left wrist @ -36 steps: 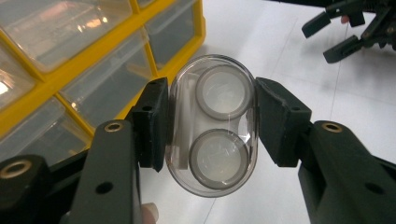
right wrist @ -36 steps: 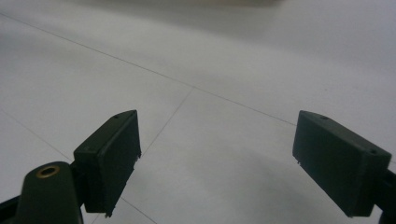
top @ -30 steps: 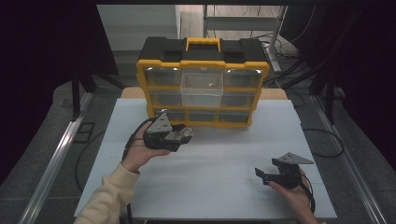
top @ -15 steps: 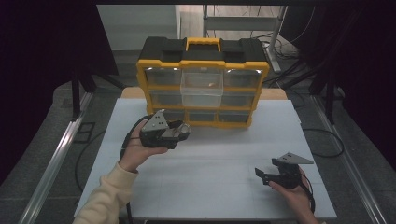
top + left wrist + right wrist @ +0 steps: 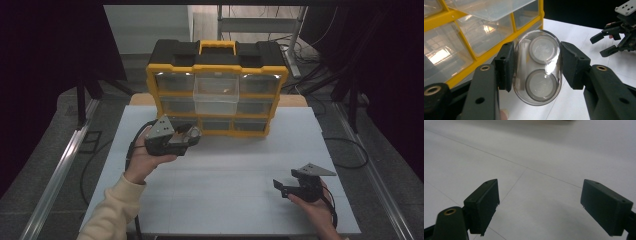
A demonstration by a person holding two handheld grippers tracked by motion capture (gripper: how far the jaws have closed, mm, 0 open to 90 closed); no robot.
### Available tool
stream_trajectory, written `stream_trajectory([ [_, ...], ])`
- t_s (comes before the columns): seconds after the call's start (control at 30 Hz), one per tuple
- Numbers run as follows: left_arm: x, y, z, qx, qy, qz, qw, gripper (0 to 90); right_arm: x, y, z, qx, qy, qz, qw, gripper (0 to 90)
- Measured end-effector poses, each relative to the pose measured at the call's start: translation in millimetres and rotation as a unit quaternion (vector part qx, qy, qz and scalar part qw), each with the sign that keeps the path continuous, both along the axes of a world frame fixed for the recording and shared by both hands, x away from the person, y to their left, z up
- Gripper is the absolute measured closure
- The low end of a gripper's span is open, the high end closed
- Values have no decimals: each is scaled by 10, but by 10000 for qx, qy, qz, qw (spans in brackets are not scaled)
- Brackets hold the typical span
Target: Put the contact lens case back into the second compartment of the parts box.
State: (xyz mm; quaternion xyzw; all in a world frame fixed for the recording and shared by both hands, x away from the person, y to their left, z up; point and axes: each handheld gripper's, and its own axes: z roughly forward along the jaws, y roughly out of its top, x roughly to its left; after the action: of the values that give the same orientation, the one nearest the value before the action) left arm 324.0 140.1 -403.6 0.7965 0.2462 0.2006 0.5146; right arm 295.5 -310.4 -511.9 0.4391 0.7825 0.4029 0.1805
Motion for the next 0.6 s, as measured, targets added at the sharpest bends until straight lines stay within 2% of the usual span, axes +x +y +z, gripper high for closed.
stream_trajectory([
  [0.23, -18, 15, 34, -71, -43, 52, 10000, 481, -1, -1, 2, -6, 6, -4, 10000, 157],
  [0.6, -56, 75, 153, -328, -195, 208, 9991, 481, 1, 2, -3, -9, 9, -10, 10000, 156],
])
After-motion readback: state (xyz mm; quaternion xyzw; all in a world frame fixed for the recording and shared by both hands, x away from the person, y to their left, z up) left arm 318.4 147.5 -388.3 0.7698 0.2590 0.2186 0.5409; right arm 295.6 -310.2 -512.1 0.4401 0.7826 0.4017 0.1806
